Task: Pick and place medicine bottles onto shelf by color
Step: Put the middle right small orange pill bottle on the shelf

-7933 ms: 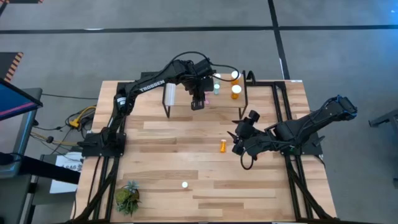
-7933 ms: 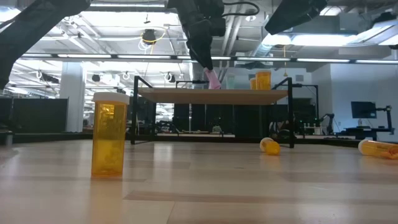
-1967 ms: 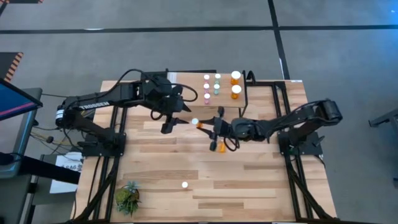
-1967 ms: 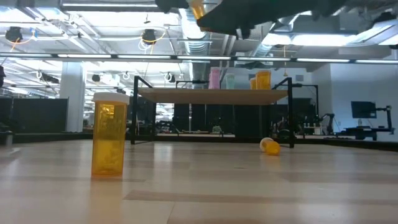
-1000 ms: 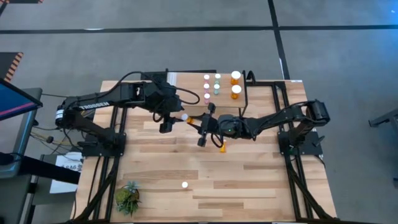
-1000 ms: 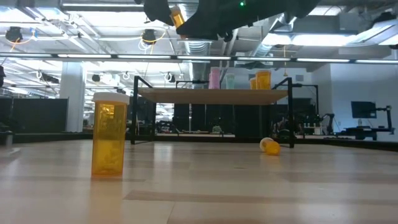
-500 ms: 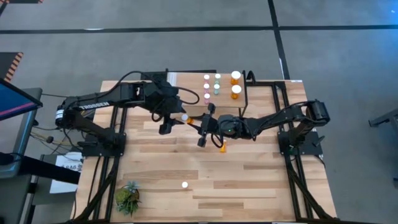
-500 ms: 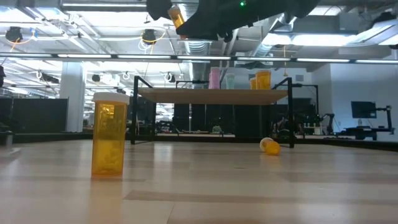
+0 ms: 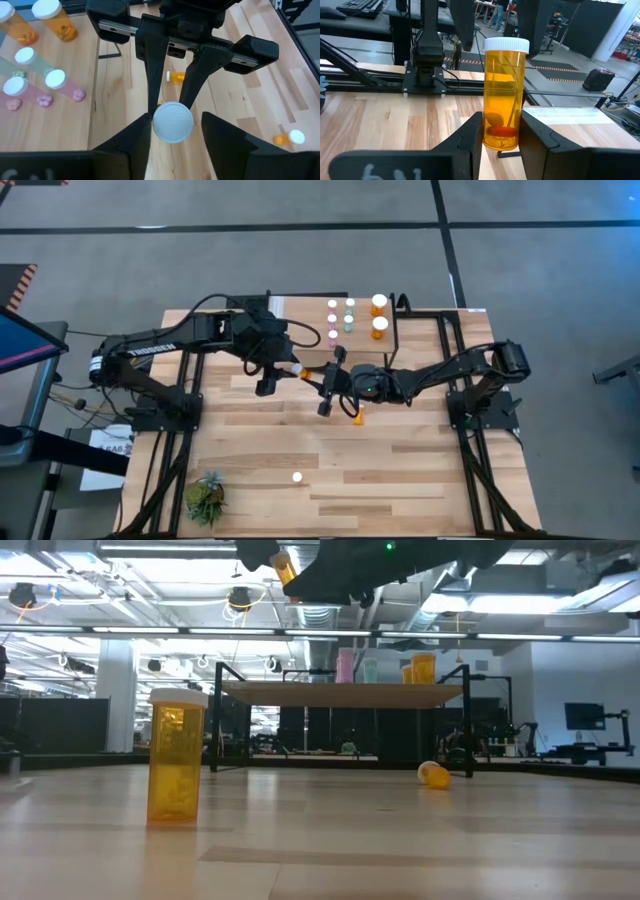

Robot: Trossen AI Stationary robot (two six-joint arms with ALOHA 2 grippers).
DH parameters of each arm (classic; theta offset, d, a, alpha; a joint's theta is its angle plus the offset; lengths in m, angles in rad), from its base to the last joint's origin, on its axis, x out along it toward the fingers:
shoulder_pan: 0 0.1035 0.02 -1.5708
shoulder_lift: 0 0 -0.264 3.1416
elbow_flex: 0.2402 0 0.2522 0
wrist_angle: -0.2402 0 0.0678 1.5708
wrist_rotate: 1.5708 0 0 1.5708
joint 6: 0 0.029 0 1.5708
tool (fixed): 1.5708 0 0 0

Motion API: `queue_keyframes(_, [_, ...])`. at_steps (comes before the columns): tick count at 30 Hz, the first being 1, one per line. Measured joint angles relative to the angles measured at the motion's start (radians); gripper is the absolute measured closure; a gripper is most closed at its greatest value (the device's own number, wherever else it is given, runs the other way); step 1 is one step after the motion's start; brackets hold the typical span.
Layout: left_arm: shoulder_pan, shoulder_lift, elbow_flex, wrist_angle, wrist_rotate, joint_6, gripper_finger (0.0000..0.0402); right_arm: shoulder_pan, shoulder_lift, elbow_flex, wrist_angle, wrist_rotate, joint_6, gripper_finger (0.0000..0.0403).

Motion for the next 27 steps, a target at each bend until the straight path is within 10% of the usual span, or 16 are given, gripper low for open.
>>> queue_keyframes(27, [-0.001, 0.000, 0.000, -0.050, -0.054, -0.006, 0.0296, 0.000, 0.001, -0.002, -0.007, 0.000, 0.056, 0.0245])
